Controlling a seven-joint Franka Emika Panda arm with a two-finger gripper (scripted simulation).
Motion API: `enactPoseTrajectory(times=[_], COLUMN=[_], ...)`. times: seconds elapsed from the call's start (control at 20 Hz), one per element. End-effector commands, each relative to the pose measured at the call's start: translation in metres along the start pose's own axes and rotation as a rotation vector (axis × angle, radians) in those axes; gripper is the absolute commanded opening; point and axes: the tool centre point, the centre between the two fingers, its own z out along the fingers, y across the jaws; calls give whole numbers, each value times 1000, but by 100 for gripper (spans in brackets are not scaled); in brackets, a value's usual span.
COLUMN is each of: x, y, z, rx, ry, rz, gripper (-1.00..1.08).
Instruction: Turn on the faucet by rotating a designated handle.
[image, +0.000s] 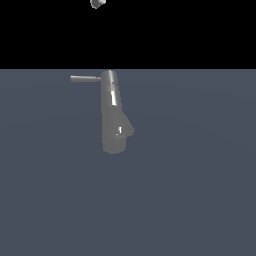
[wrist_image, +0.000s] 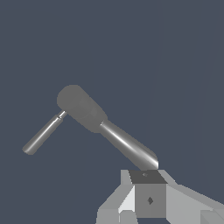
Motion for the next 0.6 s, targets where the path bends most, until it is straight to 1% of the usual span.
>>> enactPoseTrajectory(times=[0.0, 0.55], x=[5, 22], y=[-15, -78], z=[8, 52], rx=[-3, -5], ry=[3, 3], rz=[47, 249], gripper=[-100, -100])
